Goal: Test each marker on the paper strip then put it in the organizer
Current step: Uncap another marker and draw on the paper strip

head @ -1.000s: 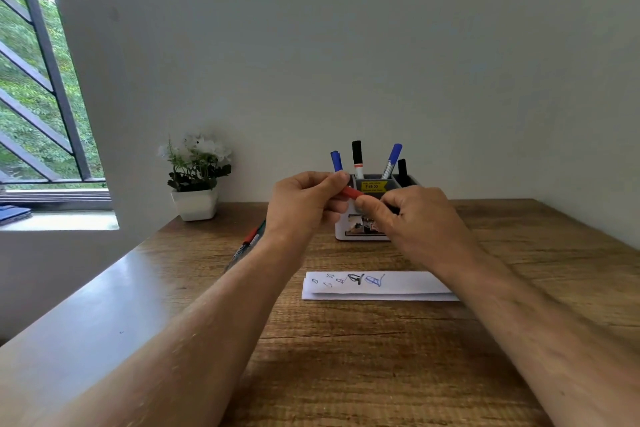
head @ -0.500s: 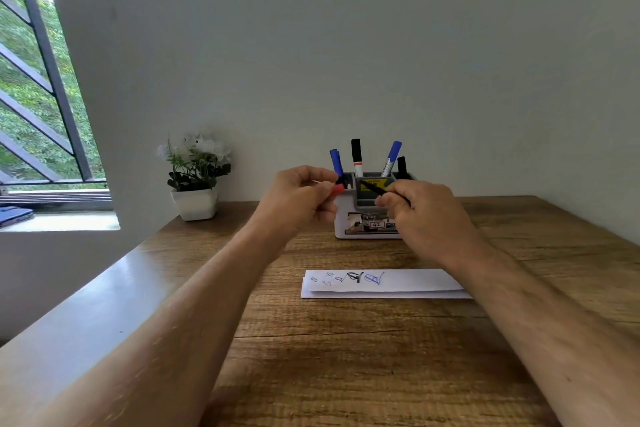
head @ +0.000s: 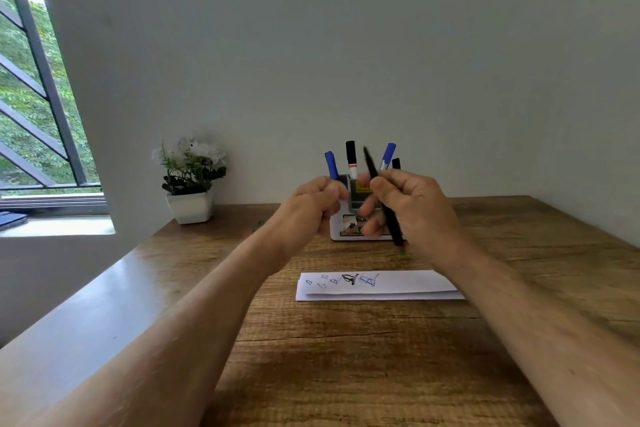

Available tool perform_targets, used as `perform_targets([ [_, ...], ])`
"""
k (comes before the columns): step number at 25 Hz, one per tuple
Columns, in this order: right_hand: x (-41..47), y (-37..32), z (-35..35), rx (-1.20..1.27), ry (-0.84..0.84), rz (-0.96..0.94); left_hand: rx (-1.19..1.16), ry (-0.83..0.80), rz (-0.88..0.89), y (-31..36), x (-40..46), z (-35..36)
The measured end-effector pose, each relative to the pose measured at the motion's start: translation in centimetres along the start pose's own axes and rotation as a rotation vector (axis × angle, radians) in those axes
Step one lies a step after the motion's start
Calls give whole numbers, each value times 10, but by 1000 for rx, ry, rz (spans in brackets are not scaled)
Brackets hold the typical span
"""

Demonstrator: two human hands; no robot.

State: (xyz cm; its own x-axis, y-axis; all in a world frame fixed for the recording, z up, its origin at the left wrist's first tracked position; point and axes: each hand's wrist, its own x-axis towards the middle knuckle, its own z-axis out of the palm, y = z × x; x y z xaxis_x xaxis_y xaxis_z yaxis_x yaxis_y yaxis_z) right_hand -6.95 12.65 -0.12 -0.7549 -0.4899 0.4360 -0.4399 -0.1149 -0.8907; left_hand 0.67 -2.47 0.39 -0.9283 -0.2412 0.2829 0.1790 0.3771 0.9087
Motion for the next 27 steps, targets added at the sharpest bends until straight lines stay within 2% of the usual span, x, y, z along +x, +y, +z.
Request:
perform_targets([
  [3,-3,-2,-7,47,18,9,373,-213,-37,-3,-3,4],
  [6,-3,-1,-14,95,45,45,459,-373,-104,-5,-4,8],
  [9,-3,2,-17,168,4,161,569,-435,-152,-9,-1,7],
  [14,-5,11,-22,-136,-191,256,657,-469,-171,-10,0,4],
  [19,-10,15,-18,-184,-367,349,649,-477,-182,-13,0,3],
  [22,-9,18,-18,-155,-377,367,651,-474,-182,-17,2,3],
  [27,-7,23,-16,-306,-345,333,646,-457,-196,-18,4,5],
])
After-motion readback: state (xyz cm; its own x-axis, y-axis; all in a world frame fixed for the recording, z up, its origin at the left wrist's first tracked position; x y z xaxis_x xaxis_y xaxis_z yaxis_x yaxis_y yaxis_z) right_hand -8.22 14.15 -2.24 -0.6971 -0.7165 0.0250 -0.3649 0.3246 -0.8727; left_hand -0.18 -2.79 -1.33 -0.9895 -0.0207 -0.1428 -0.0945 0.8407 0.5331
